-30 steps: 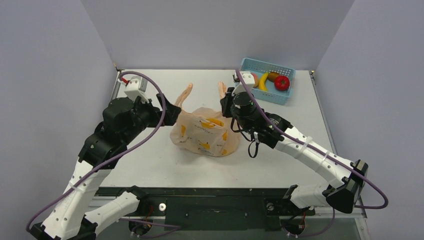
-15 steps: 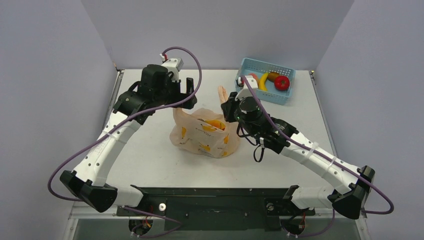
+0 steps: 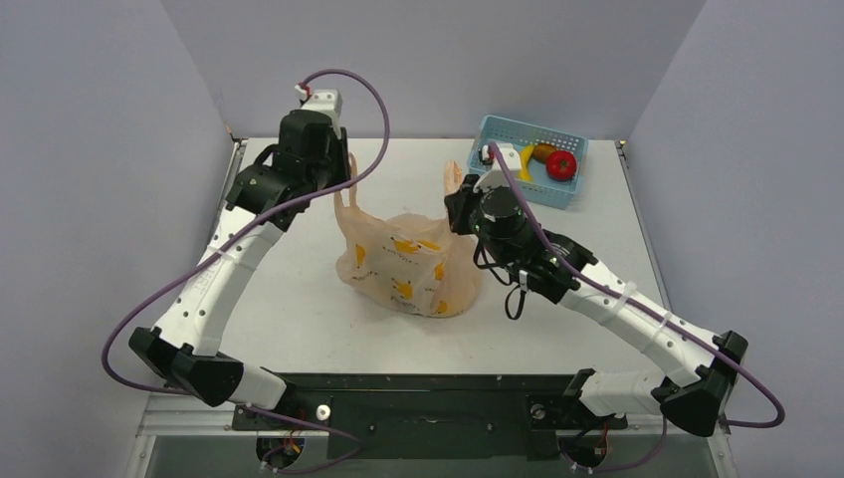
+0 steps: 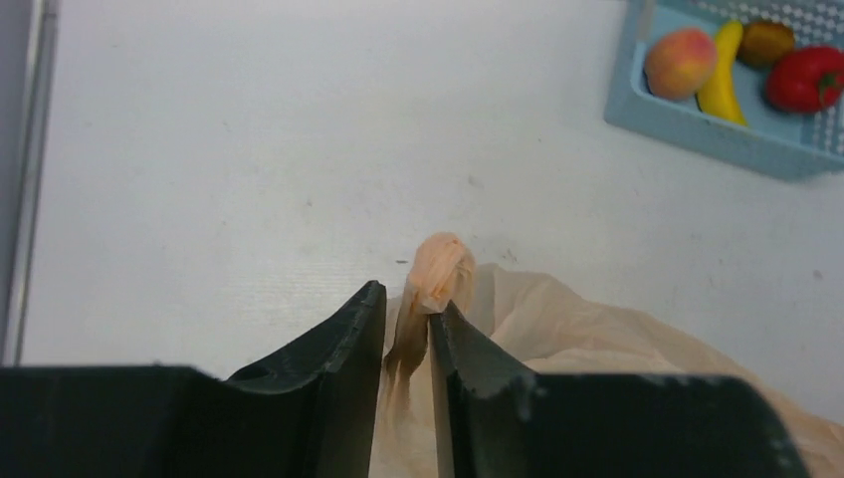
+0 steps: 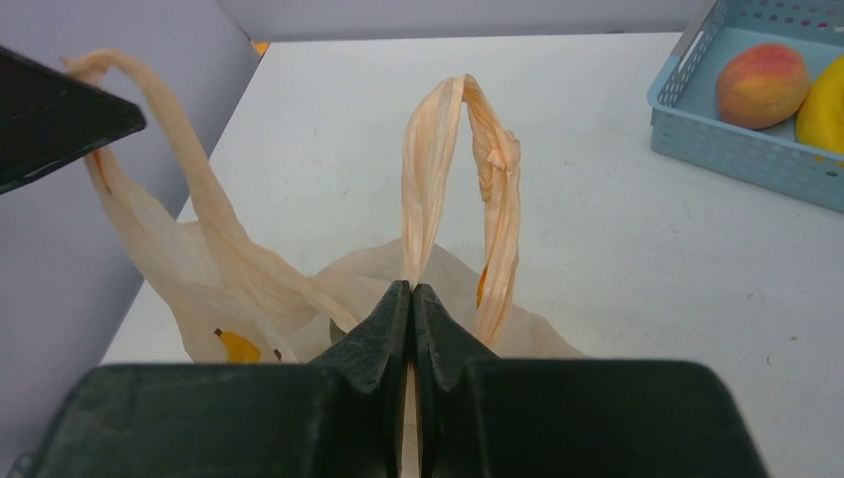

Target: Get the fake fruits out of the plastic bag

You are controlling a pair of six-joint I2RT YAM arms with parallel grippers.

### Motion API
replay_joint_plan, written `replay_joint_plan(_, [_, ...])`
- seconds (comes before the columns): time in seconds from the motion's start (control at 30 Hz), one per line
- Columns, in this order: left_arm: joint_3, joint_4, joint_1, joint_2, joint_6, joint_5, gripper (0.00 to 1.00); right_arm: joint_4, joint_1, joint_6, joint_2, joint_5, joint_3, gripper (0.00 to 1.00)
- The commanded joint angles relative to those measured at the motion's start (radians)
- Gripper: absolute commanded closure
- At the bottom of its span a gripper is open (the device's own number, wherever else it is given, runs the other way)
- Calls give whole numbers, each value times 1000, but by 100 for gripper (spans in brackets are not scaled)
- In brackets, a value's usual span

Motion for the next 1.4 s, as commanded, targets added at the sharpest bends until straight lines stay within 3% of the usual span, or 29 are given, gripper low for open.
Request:
replay_joint_plan(0.0, [96,21,132,-89,-55,-175,83,185,-52,4,138,61,133,100])
replay_joint_plan(0.17, [186,25,308,-120,-98,-79,95,221,-100,4,394,-14,472,100])
replay_joint_plan(0.27, [208,23,343,-146,-123,10,100,188,-114,34,491,-84,681,100])
replay_joint_plan(0.37, [126,60,353,-211,-137,81,100,181,-121,71,527,-137,733,100])
replay_joint_plan(0.5, [-116,103,355,-387,-204,209,100,235,-122,133,428,-177,526,100])
replay_joint_plan(0.7, [-587,144,354,-754,-371,443,100,331,-127,128,211,-151,15,100])
replay_joint_plan(0.83, [-820,153,353,-925,-475,546,100,315,-139,98,130,-127,-120,100])
replay_joint_plan(1.03, [-892,55,354,-1048,-483,576,100,299,-156,95,68,-153,-217,100])
replay_joint_plan(1.37, [-918,37,354,-1060,-488,628,100,264,-206,107,47,-132,-233,100])
